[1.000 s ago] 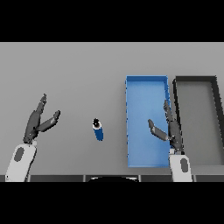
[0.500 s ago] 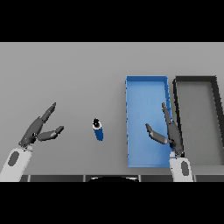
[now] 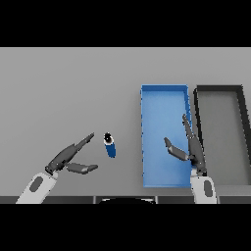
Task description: Pick up the blue pipe and place it into the blue bin.
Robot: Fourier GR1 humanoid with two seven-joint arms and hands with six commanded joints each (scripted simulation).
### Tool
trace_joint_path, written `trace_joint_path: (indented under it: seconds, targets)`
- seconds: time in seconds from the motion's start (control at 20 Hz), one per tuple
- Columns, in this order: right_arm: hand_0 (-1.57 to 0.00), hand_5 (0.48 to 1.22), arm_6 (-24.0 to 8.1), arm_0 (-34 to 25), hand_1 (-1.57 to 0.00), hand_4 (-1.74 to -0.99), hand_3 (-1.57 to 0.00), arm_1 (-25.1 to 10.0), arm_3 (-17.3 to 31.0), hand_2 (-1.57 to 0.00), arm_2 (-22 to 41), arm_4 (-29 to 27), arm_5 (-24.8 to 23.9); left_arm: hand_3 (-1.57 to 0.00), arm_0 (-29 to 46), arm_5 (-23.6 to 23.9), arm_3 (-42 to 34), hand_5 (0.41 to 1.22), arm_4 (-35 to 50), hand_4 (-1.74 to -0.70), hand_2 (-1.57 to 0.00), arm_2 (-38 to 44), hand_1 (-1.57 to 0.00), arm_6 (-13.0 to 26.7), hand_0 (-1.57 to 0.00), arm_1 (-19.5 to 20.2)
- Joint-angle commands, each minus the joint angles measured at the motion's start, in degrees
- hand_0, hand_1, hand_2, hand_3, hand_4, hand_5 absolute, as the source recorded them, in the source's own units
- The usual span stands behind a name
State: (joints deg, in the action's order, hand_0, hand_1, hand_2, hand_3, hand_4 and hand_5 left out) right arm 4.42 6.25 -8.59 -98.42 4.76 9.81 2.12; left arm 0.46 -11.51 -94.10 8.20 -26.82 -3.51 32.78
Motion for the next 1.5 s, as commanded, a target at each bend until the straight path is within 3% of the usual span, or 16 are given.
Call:
trace_joint_path:
  seconds: [0.0, 0.2, 0.35, 0.75, 0.9, 1.0, 1.05, 1.1, 1.2, 1.35, 1.45]
  targets:
    - [0.00, 0.618, -0.43, -0.65, 0.00, -1.205, 0.00, 0.30, 0.78, 0.00, -0.02, 0.07, -0.16, 0.00, -0.73, 0.22, 0.37, 0.452, -0.25, -1.14, 0.00, -0.79, 0.00, 0.77, 0.00, -1.49]
    - [0.00, 0.624, 0.98, 0.30, 0.00, -1.214, 0.00, 0.19, 0.44, 0.00, -0.10, -0.29, 0.26, 0.00, -3.69, 1.30, 4.63, 0.459, -3.35, -1.15, 0.00, -3.04, 0.00, -1.09, 0.00, -6.74]
    - [0.00, 0.621, 0.33, 0.71, 0.00, -1.202, 0.00, -0.10, -0.26, 0.00, -0.22, -0.27, 0.26, 0.00, -5.88, 2.42, 7.47, 0.460, -3.75, -1.15, 0.00, -3.57, 0.00, -0.60, 0.00, -10.69]
    - [0.00, 0.645, 1.38, 0.87, 0.00, -1.214, 0.00, -0.24, -0.24, 0.00, -0.29, -0.09, 0.24, 0.00, -10.46, 4.39, 15.23, 0.420, -7.94, -1.06, 0.00, -5.47, 0.00, -1.05, 0.00, -16.61]
    - [0.00, 0.650, 1.32, 1.52, 0.00, -1.207, 0.00, -0.66, -0.46, 0.00, -0.64, 0.01, 0.12, 0.00, -10.79, 4.22, 16.06, 0.463, -6.99, -1.11, 0.00, -5.57, 0.00, -2.55, 0.00, -18.78]
    - [0.00, 0.655, 1.58, 1.16, 0.00, -1.213, 0.00, -0.61, -0.44, 0.00, -0.55, 0.17, 0.03, -0.12, -11.06, 3.82, 17.56, 0.550, -5.01, -1.19, -0.15, -4.53, -0.04, -3.52, 0.00, -20.48]
    - [0.00, 0.655, 1.63, 0.93, 0.00, -1.217, 0.00, -0.56, 0.40, 0.00, -0.61, -0.06, 0.29, -0.28, -11.27, 3.76, 18.18, 0.613, -4.13, -1.24, -0.31, -4.15, -0.16, -3.50, -0.01, -21.47]
    - [0.00, 0.656, 2.13, 1.29, 0.00, -1.220, 0.00, -0.16, 0.59, 0.00, -0.26, 0.27, 0.14, -0.53, -10.61, 3.44, 18.10, 0.735, -3.25, -1.28, -0.49, -3.94, -0.32, -4.45, -0.12, -21.89]
    - [0.00, 0.657, 2.06, 0.96, 0.00, -1.219, 0.00, -0.25, 0.81, 0.00, -0.57, 0.12, 0.00, -0.91, -10.23, 4.12, 18.31, 0.910, -2.87, -1.44, -0.87, -3.72, -0.75, -4.92, -0.60, -22.78]
    - [0.00, 0.660, 1.90, 1.14, 0.00, -1.233, 0.00, -0.07, 0.09, 0.00, -0.47, -0.36, 0.29, -1.19, -9.74, 3.78, 17.47, 1.062, -3.44, -1.58, -1.21, -4.53, -1.15, -5.18, -1.07, -22.88]
    - [0.00, 0.651, 1.65, 1.21, 0.00, -1.224, 0.00, -0.41, 0.65, 0.00, -0.78, -0.97, 0.87, -1.33, -9.97, 4.79, 17.33, 1.119, -4.74, -1.53, -1.34, -5.08, -1.30, -5.80, -1.25, -23.18]
